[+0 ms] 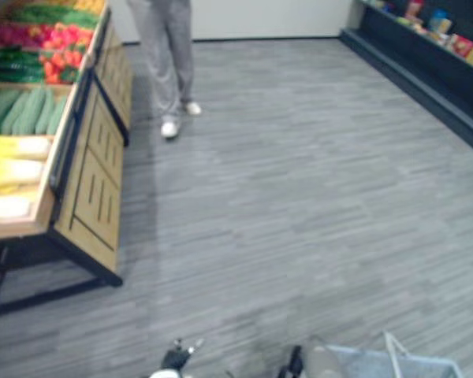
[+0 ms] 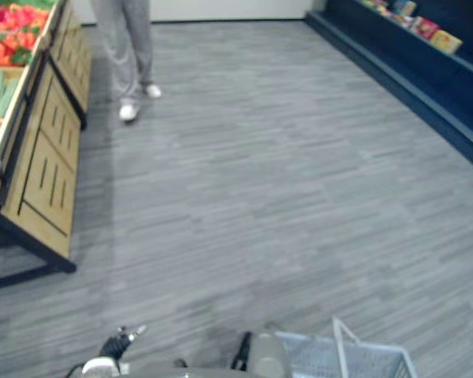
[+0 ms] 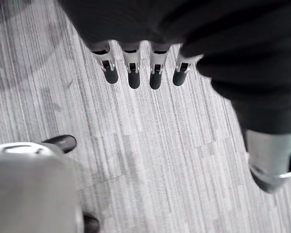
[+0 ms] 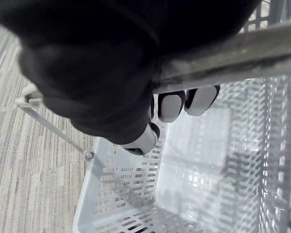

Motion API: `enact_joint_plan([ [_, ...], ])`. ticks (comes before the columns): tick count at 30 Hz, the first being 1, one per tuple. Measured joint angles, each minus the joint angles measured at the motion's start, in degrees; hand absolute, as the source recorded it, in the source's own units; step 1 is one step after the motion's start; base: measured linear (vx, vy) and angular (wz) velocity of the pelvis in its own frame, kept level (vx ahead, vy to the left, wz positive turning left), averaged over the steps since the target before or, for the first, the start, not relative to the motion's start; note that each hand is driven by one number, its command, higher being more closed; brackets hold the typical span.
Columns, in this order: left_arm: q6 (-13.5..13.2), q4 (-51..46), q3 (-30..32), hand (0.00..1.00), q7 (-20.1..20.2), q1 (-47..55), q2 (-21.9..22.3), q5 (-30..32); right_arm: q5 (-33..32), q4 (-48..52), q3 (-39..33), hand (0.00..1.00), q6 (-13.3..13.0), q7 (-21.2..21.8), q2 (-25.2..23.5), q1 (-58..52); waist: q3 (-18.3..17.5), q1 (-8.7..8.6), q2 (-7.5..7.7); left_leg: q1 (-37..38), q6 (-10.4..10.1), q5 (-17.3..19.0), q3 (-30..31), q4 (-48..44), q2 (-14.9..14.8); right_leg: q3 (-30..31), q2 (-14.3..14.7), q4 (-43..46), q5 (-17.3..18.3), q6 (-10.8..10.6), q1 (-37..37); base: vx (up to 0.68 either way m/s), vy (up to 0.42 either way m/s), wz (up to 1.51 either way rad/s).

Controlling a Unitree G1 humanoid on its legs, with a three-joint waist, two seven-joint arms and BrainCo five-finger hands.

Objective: Pick vegetable in the basket

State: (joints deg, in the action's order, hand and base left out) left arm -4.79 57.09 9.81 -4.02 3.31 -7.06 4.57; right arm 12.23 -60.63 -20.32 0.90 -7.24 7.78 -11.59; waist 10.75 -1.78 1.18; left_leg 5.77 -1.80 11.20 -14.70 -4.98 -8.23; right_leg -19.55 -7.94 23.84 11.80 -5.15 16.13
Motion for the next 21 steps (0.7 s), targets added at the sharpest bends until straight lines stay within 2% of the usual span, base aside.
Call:
enact_joint_plan([
  [1, 0.0, 0.0, 0.5, 0.0, -0.1, -1.0, 0.0, 0.0, -0.2, -0.7, -0.6, 1.0, 0.0, -0.1, -0.3, 0.3, 0.1, -0.02, 0.06, 0.5, -0.6, -0.1, 1.1, 0.9, -0.2, 1.5, 0.3, -5.3, -2.2, 0.0, 0.4, 0.55, -0.263, 1.01],
  [2, 0.0, 0.1, 2.0, 0.0, -0.2, -1.8, 0.5, 0.0, -1.6, -1.5, -2.6, 1.0, 0.1, -0.1, -0.9, 0.5, 0.4, 0.07, 0.25, 2.0, -2.1, 0.5, 3.0, 2.0, -0.4, 5.3, 0.5, -14.2, -7.3, -0.8, 0.6, 0.41, -0.233, 0.83],
  [3, 0.0, 0.1, 3.0, 0.0, -0.3, -1.7, 0.7, 0.0, -2.2, -1.8, -3.5, 1.0, 0.1, -0.1, -1.1, 0.4, 0.5, 0.13, 0.52, 3.5, -2.9, 1.9, 3.7, 2.2, -0.8, 8.5, 0.4, -17.2, -9.4, -1.5, 0.3, 0.53, -0.357, 0.97],
  [4, 0.0, 0.3, 4.9, 0.0, -0.3, -0.4, 0.8, 0.0, -3.0, -2.4, -4.1, 1.0, 0.1, 0.0, -1.1, 0.2, 0.5, 0.09, 0.53, 5.5, -4.3, 4.7, 4.9, 1.1, -1.8, 10.6, 0.2, -13.1, -10.6, -1.3, 0.8, 0.57, -0.407, 0.82],
  [5, 0.0, 0.5, 6.4, 0.0, -0.3, 0.3, 1.2, 0.0, -3.5, -2.9, -4.2, 1.0, 0.0, 0.2, -0.9, -0.2, 0.2, -0.15, -0.08, 6.0, -5.6, 6.3, 6.1, -3.6, -3.3, 10.2, 0.6, -7.7, -10.7, -0.8, 1.1, 0.59, -0.396, 0.72],
  [6, -0.1, 0.7, 7.2, 0.0, -0.3, 0.4, 1.3, 0.0, -3.7, -3.3, -4.4, 1.0, 0.1, 0.2, -0.8, 0.1, 0.3, 0.04, -0.43, 4.0, -5.7, 6.4, 6.0, -9.4, -4.6, 9.6, 0.8, -5.2, -9.5, 0.5, 1.0, 0.59, -0.421, 0.56],
  [7, 0.0, 0.6, 8.9, 0.0, -0.3, 0.7, 2.3, -0.1, -3.7, -3.0, -5.7, 1.0, 0.0, 0.1, -0.7, 0.7, 0.8, 0.24, -1.28, -2.9, -3.9, 4.4, 6.2, -25.1, -8.1, 7.6, 1.8, -4.5, -6.8, 1.8, -1.1, 0.56, -0.402, 0.46],
  [8, 0.0, 0.6, 9.7, 0.0, -0.3, 1.1, 3.5, -1.3, -3.8, -2.8, -6.1, 1.0, -0.1, 0.0, 0.1, 1.5, 1.8, 0.59, -3.13, -9.7, -2.6, 0.9, 5.8, -39.7, -11.8, 6.2, 3.4, -5.7, -5.4, 2.6, -4.5, 0.54, -0.39, 0.34],
  [9, 0.1, 0.7, 9.7, 0.0, -0.3, 1.5, 3.9, -1.9, -3.8, -2.8, -5.9, 1.0, -0.1, 0.1, 0.7, 2.1, 2.5, 0.68, -3.65, -11.7, -2.7, 0.9, 4.8, -44.9, -13.1, 5.6, 3.9, -6.6, -5.2, 3.2, -6.8, 0.54, -0.288, 0.16],
  [10, 0.3, 0.7, 9.7, 0.0, -0.4, 1.9, 4.3, -2.2, -3.8, -2.8, -5.8, 1.0, -0.1, 0.1, 1.3, 3.1, 2.9, 0.78, -3.56, -13.3, -2.8, 1.3, 2.1, -49.9, -14.0, 5.4, 4.2, -8.3, -4.8, 3.5, -10.0, 0.54, -0.242, 0.1],
  [11, 0.4, 0.6, 10.0, 0.0, -0.4, 2.7, 4.3, -2.3, -3.8, -2.6, -5.7, 1.0, -0.3, 0.1, 1.2, 3.7, 3.1, 0.88, -2.94, -14.9, -3.0, 1.8, -1.8, -51.6, -13.7, 4.8, 4.2, -11.9, -4.8, 3.6, -14.6, 0.62, -0.28, 0.24],
  [13, 0.3, 0.2, 9.8, 0.0, -0.5, 2.4, 4.0, -2.3, -3.7, -2.1, -5.1, 1.0, -0.5, 0.3, 1.6, 4.6, 3.1, 1.78, -2.18, -17.4, -3.2, 1.9, -7.2, -47.0, -12.0, 3.6, 3.9, -16.6, -4.8, 3.3, -19.2, 0.45, -0.188, 0.27],
  [15, 0.0, 0.0, 9.7, 0.0, -0.5, 1.7, 4.1, -2.3, -3.8, -2.1, -6.2, 1.0, -0.7, 0.2, 1.8, 7.3, 3.1, 2.88, -1.96, -20.1, -3.3, 1.7, -13.6, -32.6, -8.6, 2.0, 3.5, -20.4, -4.8, 2.7, -22.7, 0.41, -0.071, 0.24],
  [16, 0.0, 0.1, 9.7, 0.0, -0.5, 1.5, 4.1, -2.3, -3.8, -2.1, -6.8, 1.0, -0.8, 0.2, 1.8, 7.8, 3.2, 2.97, -1.89, -20.6, -3.4, 1.1, -14.7, -28.3, -7.3, 1.1, 3.2, -21.1, -4.5, 2.2, -23.5, 0.41, -0.009, 0.5],
  [17, 0.0, 0.1, 9.6, 0.0, -0.5, 1.4, 4.1, -2.3, -3.8, -2.0, -8.6, 1.0, -1.2, 0.2, 1.9, 8.4, 3.3, 3.02, -1.72, -20.6, -3.1, -1.5, -17.1, -19.0, -4.8, -0.6, 2.6, -22.3, -3.8, 1.1, -25.5, 0.42, 0.037, 0.59],
  [18, 0.0, 0.4, 9.3, 0.0, -0.4, 1.6, 4.2, -2.3, -4.3, -1.9, -9.2, 1.0, -1.6, 0.1, 1.9, 8.4, 3.2, 3.17, -1.79, -19.9, -2.1, -4.7, -18.4, -11.6, -2.8, -2.2, 2.2, -22.8, -2.9, -0.4, -27.5, 0.43, 0.059, 0.57],
  [19, 0.0, 0.8, 8.9, 0.0, -0.3, 1.7, 4.2, -2.2, -4.5, -1.8, -9.3, 1.0, -1.7, 0.1, 1.9, 8.4, 3.2, 3.32, -1.88, -19.8, -1.4, -5.8, -18.5, -9.4, -2.3, -2.7, 2.1, -22.7, -2.2, -1.2, -28.3, 0.43, 0.126, 0.32],
  [20, 0.2, 1.9, 9.0, 0.0, -0.1, 2.2, 3.8, -2.2, -4.5, -1.6, -9.3, 1.0, -1.7, 0.1, 1.6, 8.4, 2.9, 3.85, -1.27, -19.3, 0.7, -6.3, -19.1, -9.3, -1.3, -3.5, 0.9, -20.7, 0.9, -3.0, -29.5, 0.56, 0.212, 0.17],
  [21, 0.5, 3.1, 9.0, 0.0, 0.1, 3.0, 3.2, -2.1, -4.4, -1.7, -9.7, 1.0, -1.8, 0.2, 1.4, 8.1, 2.2, 3.88, -0.03, -19.3, 2.3, -7.1, -19.1, -10.9, 0.1, -3.9, -1.6, -14.5, 3.9, -5.1, -29.1, 0.59, 0.246, 0.26],
])
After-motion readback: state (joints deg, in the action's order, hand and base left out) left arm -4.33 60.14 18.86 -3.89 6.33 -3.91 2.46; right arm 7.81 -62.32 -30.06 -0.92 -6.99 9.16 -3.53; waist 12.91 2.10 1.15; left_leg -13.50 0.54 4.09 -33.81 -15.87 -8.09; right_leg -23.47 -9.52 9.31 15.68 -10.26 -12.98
